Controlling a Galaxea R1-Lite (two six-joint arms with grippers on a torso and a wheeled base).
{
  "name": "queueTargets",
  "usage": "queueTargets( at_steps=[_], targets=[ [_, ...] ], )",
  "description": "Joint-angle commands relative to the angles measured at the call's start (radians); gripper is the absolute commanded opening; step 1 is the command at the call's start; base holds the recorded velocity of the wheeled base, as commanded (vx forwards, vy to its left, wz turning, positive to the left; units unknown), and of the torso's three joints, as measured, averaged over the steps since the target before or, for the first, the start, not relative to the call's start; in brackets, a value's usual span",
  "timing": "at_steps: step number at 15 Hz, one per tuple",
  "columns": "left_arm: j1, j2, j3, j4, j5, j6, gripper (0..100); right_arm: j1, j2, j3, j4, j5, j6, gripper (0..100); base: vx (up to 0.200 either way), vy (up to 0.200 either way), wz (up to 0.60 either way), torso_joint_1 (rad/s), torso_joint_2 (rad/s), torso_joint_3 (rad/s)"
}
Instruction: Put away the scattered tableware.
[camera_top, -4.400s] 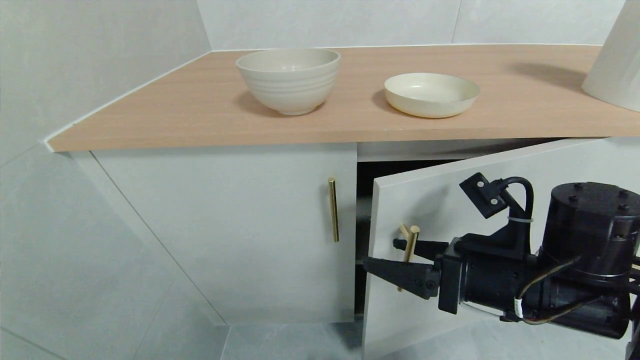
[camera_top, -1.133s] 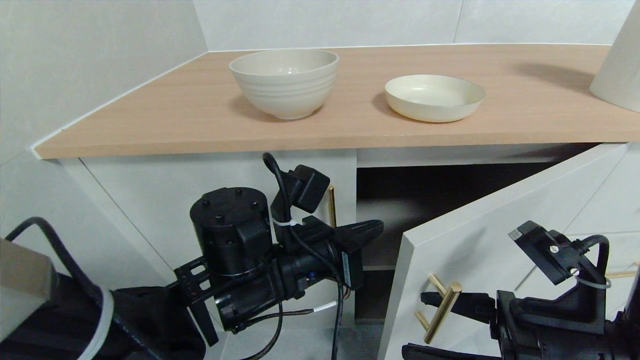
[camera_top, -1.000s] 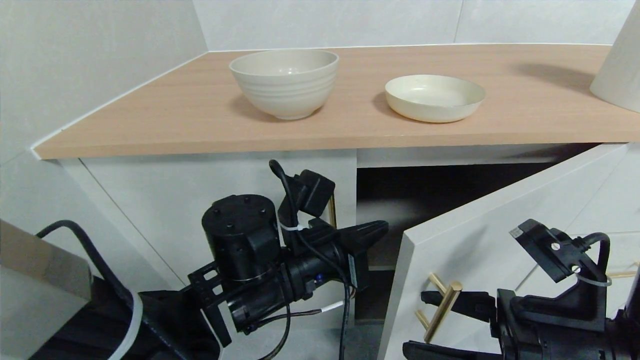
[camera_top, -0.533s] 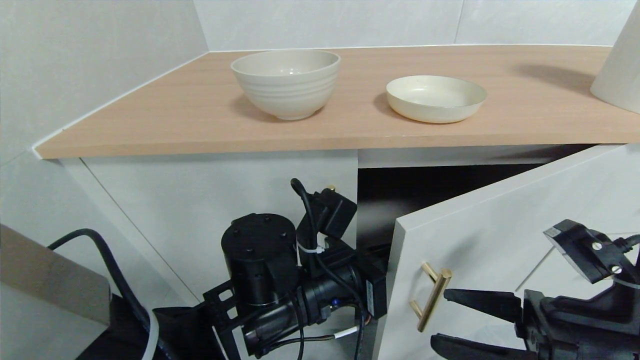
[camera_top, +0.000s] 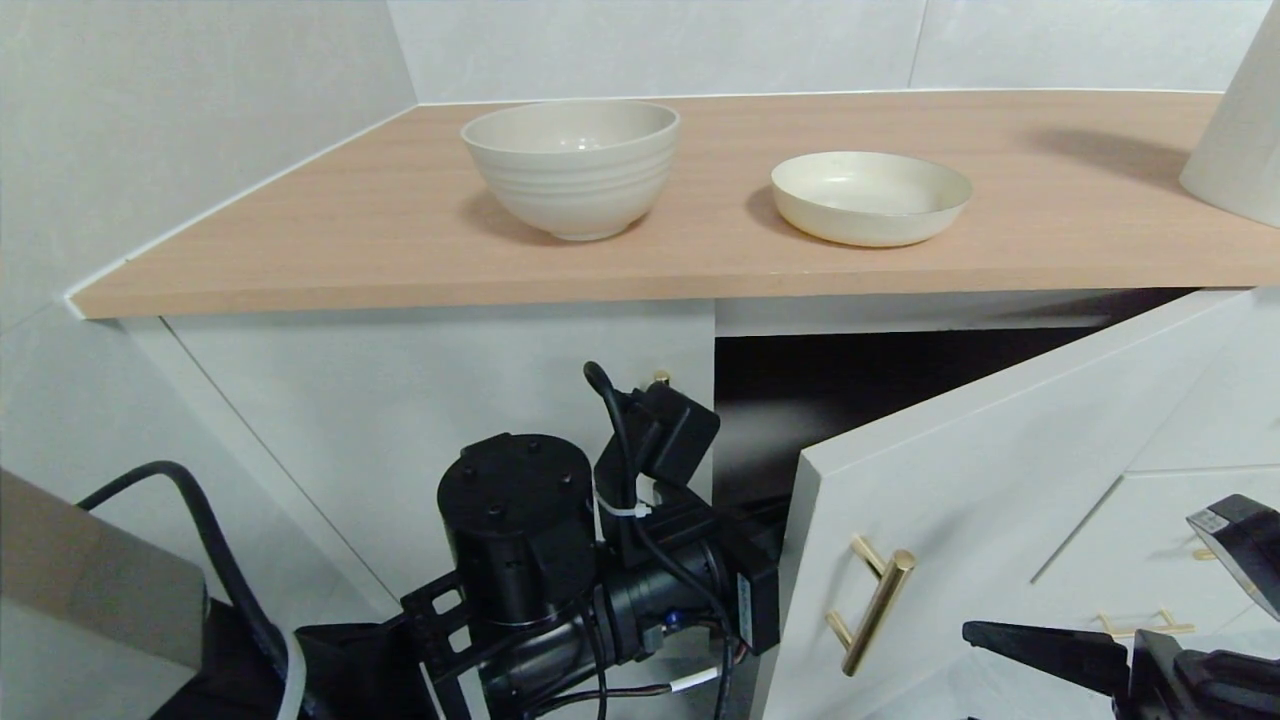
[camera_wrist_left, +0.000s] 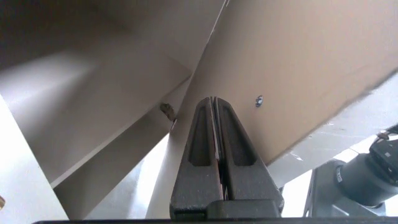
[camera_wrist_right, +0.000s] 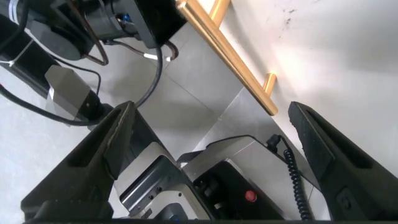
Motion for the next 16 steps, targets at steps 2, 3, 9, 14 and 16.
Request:
queueTargets(
  at_steps=[2, 3, 9, 14, 16],
  targets=[
    [0.0, -0.009, 0.004, 0.001, -0.001, -0.001, 0, 0.0, -0.003, 0.003, 0.0, 0.001, -0.002, 100, 0.0, 0.0, 0.0, 0.0, 0.0, 0.0],
    [0.0, -0.002, 0.003, 0.001, 0.001, -0.002, 0, 0.0, -0.005, 0.003, 0.0, 0.001, -0.002, 100, 0.0, 0.0, 0.0, 0.0, 0.0, 0.0],
    [0.0, 0.005, 0.001, 0.004, 0.005, -0.002, 0, 0.0, 0.0, 0.003, 0.0, 0.022, -0.002, 100, 0.0, 0.0, 0.0, 0.0, 0.0, 0.0],
    [0.006, 0.028, -0.059, 0.012, 0.005, -0.002, 0, 0.0, -0.006, 0.004, 0.0, 0.022, -0.003, 100, -0.12, 0.0, 0.0, 0.002, 0.0, 0.0],
    [0.029, 0.031, -0.08, 0.038, 0.007, -0.004, 0, 0.0, -0.006, 0.003, -0.001, 0.022, -0.003, 100, 0.0, 0.0, 0.0, 0.0, 0.0, 0.0]
  ],
)
